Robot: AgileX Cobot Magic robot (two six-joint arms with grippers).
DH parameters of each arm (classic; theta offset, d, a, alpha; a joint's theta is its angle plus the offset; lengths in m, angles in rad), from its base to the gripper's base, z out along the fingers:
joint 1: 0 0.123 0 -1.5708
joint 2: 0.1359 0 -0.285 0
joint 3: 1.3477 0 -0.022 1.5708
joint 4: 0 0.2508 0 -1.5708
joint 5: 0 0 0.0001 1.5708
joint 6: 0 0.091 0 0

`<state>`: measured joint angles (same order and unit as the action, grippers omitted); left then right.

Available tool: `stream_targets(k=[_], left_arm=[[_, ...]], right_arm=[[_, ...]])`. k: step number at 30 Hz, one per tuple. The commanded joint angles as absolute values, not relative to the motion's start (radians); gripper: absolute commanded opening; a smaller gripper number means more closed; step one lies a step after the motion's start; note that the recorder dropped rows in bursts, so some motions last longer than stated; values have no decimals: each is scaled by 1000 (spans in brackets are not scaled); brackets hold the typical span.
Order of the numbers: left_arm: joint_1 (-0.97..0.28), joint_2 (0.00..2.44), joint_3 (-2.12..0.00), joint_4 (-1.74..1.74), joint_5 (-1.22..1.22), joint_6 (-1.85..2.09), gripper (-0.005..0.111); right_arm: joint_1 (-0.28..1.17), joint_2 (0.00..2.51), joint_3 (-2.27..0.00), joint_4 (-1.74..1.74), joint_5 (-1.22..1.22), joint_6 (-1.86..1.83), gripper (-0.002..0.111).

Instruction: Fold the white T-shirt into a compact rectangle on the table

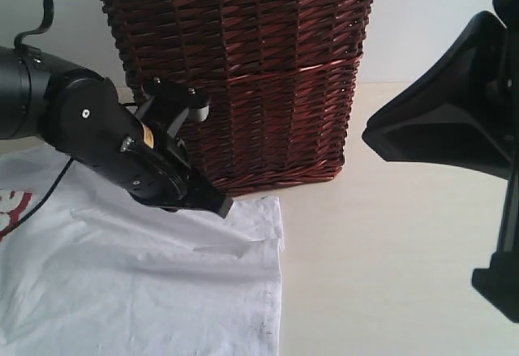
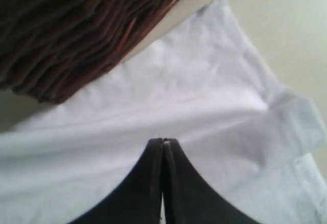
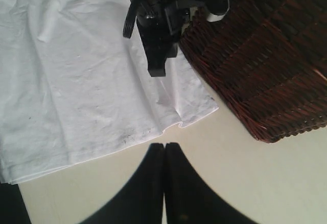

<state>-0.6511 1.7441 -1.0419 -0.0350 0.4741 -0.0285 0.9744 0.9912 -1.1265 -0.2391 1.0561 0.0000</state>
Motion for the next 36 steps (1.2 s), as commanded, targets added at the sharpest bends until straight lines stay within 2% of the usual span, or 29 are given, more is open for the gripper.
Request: stream_targets(k=[1,10,17,22,29,36], left_arm=[[-630,1738,-1039,-38,310,-154,0],[-521,1787,-1039,-38,98,-208,0],[-488,1808,-1039,-38,110,-224,0],[-505,1730,-1009,-38,196,-211,0],[-635,1571,-812,-36,183,-211,0],[-910,1664,-737,-36,192,-215,0]], right_arm=[[972,990,-1124,-242,1059,0,0],[972,990,-1124,-246,1059,0,0],[972,990,-1124,-246,1059,0,0],[972,990,-1124,-244,1064,0,0],[972,990,-1124,-234,1066,0,0],[972,990,-1124,-229,1066,0,0]])
